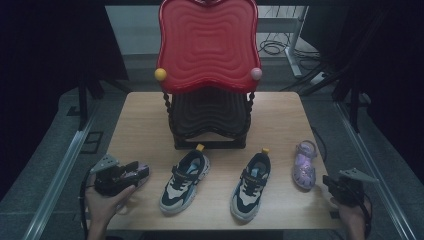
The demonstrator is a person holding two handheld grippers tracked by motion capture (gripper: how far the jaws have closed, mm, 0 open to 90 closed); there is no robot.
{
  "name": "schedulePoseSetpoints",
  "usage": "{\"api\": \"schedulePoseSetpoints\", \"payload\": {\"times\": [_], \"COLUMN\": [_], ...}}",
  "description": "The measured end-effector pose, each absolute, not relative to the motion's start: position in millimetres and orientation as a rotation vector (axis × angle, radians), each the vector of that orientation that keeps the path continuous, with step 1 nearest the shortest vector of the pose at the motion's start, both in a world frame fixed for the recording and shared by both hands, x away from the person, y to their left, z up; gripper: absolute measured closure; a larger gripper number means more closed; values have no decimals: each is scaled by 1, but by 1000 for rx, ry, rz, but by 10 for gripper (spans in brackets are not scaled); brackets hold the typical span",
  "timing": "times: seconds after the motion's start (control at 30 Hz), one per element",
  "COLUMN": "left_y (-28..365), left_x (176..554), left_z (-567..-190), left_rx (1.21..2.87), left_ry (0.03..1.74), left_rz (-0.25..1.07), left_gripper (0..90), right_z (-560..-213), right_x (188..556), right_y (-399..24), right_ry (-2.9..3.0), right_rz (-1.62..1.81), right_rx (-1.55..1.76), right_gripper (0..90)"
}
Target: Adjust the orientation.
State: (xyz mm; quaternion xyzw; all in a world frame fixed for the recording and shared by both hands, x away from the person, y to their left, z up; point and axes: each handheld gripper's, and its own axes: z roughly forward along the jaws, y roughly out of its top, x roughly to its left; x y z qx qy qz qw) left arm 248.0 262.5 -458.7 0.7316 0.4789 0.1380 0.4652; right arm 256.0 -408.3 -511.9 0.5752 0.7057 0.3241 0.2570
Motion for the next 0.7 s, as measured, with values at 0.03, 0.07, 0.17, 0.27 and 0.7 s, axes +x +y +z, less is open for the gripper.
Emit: {"api": "schedulePoseSetpoints", "payload": {"times": [0.03,0.07,0.17,0.27,0.7], "left_y": [262,262,261,260,258], "left_x": [248,248,248,249,250], "left_z": [-459,-459,-460,-460,-462], "left_rx": [1797,1799,1802,1808,1825], "left_ry": [1176,1176,1176,1177,1184], "left_rz": [339,339,336,334,331], "left_gripper": [453,453,453,452,446], "right_z": [-513,-514,-516,-519,-520], "right_x": [255,255,255,257,261], "right_y": [-409,-410,-409,-404,-392], "right_ry": [1919,1925,1940,1981,2061], "right_rz": [877,875,861,835,803], "right_rx": [1563,1570,1566,1553,1500], "right_gripper": [897,897,898,898,899]}}
